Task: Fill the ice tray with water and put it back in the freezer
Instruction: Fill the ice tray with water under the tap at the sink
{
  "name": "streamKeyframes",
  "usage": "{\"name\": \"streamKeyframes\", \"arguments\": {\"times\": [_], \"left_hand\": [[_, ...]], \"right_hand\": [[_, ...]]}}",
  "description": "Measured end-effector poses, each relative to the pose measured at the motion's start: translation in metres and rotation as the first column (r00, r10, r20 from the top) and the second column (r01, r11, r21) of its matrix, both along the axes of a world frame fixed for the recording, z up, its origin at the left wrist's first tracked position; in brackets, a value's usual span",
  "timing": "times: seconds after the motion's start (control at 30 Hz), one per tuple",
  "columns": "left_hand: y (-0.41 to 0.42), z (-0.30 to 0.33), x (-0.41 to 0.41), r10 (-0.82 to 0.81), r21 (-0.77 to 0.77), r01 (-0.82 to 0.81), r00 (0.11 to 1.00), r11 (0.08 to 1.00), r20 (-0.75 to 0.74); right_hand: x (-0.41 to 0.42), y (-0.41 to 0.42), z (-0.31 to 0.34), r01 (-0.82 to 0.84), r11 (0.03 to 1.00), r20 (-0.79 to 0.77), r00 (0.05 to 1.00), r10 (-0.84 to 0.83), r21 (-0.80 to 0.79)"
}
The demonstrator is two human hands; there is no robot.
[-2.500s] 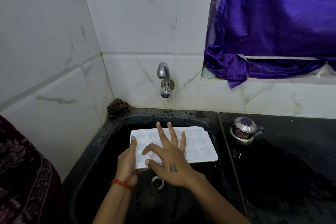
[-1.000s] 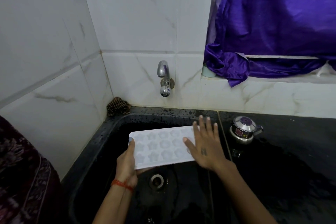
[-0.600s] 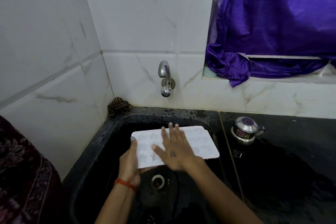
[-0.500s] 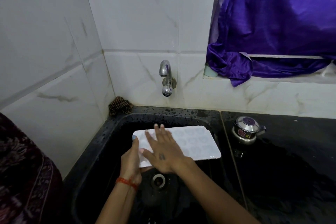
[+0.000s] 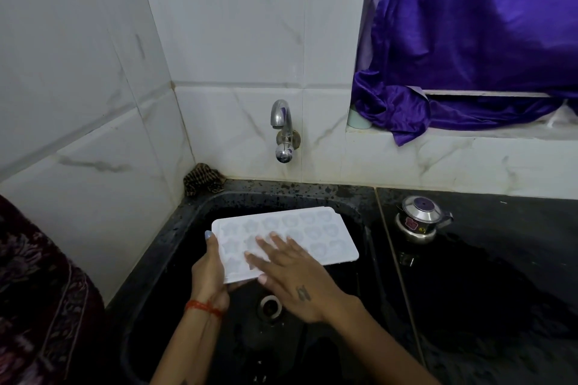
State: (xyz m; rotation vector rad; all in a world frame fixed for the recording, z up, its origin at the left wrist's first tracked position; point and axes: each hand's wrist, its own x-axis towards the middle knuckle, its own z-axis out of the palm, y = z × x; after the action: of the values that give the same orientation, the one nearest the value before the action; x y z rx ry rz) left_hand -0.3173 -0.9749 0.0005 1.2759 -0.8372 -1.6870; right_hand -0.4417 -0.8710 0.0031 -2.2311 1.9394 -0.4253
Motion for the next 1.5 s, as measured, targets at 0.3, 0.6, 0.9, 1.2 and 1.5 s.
{"name": "streamKeyframes", "arguments": {"times": [0.3, 0.6, 0.9, 1.2, 1.5], "left_hand": [[-0.002, 0.0, 0.001, 0.004, -0.002, -0.004, 1.0, 1.0, 0.028], [-0.004, -0.005, 0.002, -0.07, 0.013, 0.071, 0.997, 0.997, -0.01], [-0.011, -0.021, 0.006, -0.185, 0.071, 0.187, 0.982, 0.98, -0.033], [-0.013, -0.038, 0.004, -0.24, -0.024, 0.257, 0.929, 0.966, 0.281], [-0.018, -0.057, 0.004, -0.269, -0.056, 0.316, 0.877, 0.947, 0.398]], "right_hand": [[-0.06, 0.015, -0.015, 0.394, 0.918, 0.057, 0.916, -0.396, 0.047], [-0.078, 0.016, -0.001, 0.536, 0.77, 0.756, 0.327, -0.568, 0.347], [-0.088, 0.014, 0.006, 0.612, 0.701, 0.851, 0.083, -0.518, 0.366], [-0.086, 0.016, 0.019, 0.721, 0.683, 0.864, 0.265, -0.428, 0.117], [-0.082, 0.017, 0.02, 0.706, 0.708, 0.859, 0.342, -0.382, 0.034]]}}
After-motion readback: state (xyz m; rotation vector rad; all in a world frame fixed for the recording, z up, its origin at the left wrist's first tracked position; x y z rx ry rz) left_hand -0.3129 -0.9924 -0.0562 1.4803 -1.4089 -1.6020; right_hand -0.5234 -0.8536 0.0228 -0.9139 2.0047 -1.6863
